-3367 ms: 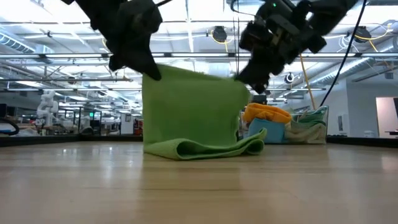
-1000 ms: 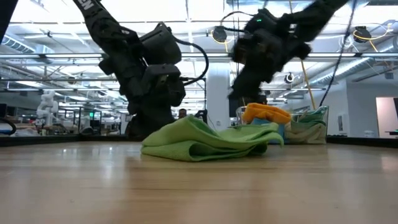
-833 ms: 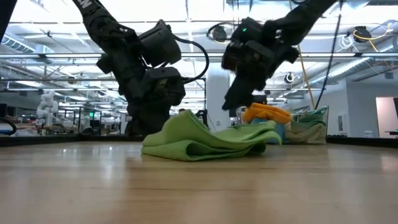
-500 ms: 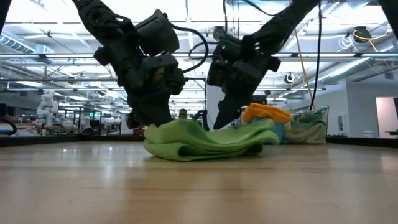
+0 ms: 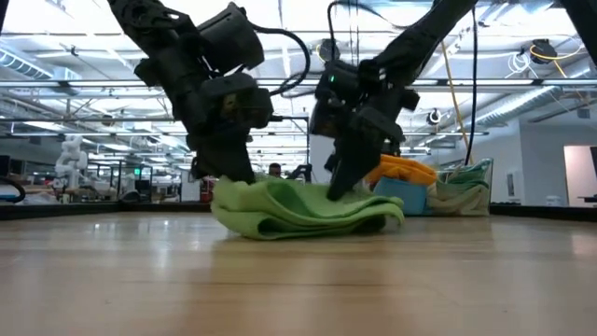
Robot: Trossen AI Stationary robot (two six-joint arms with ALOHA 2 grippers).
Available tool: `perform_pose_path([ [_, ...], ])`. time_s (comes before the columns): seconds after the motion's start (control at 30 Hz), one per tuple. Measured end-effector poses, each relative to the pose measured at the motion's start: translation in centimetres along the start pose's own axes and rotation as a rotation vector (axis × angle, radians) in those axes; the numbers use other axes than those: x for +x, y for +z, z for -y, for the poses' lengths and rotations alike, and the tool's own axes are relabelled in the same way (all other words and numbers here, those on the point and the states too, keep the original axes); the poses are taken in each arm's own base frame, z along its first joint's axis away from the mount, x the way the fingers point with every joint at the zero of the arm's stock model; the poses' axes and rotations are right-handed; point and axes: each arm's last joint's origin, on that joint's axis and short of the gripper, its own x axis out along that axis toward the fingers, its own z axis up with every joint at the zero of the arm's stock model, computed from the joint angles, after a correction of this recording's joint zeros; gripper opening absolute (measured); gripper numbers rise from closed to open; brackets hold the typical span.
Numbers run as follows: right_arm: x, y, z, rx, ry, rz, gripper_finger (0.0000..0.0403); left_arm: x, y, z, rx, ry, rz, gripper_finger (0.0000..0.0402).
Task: Fold microfiber towels
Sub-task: Fold the green microfiber towel
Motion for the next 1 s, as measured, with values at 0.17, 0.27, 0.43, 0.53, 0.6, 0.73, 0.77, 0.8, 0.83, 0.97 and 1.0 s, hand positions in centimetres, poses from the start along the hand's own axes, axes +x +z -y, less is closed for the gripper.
perform_pose_path([
  [0.17, -2.7, 1.0, -1.0, -0.067, -0.15, 0.016, 0.0018, -1.4, 0.1, 1.0, -0.005, 0.041, 0.046, 0.0006],
  [0.27, -4.1, 1.3, -2.0, -0.116, -0.224, 0.029, 0.0011, -2.1, 0.8, 2.5, 0.021, 0.102, 0.106, 0.0011],
  [0.43, -4.3, 0.8, -3.4, -0.16, -0.331, -0.005, 0.0008, -3.2, 1.3, 5.3, 0.082, 0.207, 0.183, 0.0005],
  [0.53, -3.8, 0.4, -4.0, -0.18, -0.353, 0.006, 0.0009, -3.2, 0.5, 6.1, 0.11, 0.286, 0.198, 0.0011],
  [0.6, -3.1, 0.1, -4.5, -0.198, -0.371, 0.039, 0.0007, -3.1, 0.1, 6.2, 0.107, 0.316, 0.189, 0.0016],
  [0.73, -1.5, -0.8, -5.3, -0.225, -0.458, 0.063, 0.0004, -2.3, -0.8, 5.7, 0.116, 0.374, 0.115, 0.001],
  [0.77, -1.3, -0.9, -5.5, -0.234, -0.474, 0.07, 0.0004, -2.1, -1.0, 5.6, 0.124, 0.387, 0.1, 0.0007],
  [0.8, -1.1, -1.0, -5.7, -0.239, -0.491, 0.065, 0.0004, -1.8, -1.0, 5.6, 0.127, 0.388, 0.103, 0.0006],
  [0.83, -1.0, -1.2, -5.9, -0.243, -0.502, 0.057, 0.0005, -1.6, -1.1, 5.7, 0.131, 0.388, 0.102, 0.0005],
  [0.97, -0.7, -1.2, -6.8, -0.283, -0.582, 0.043, 0.0005, -0.7, -1.5, 5.4, 0.165, 0.471, 0.101, 0.0012],
  [1.0, -0.6, -1.2, -6.9, -0.293, -0.607, 0.033, 0.0005, -0.7, -1.5, 5.5, 0.171, 0.488, 0.113, 0.0014],
])
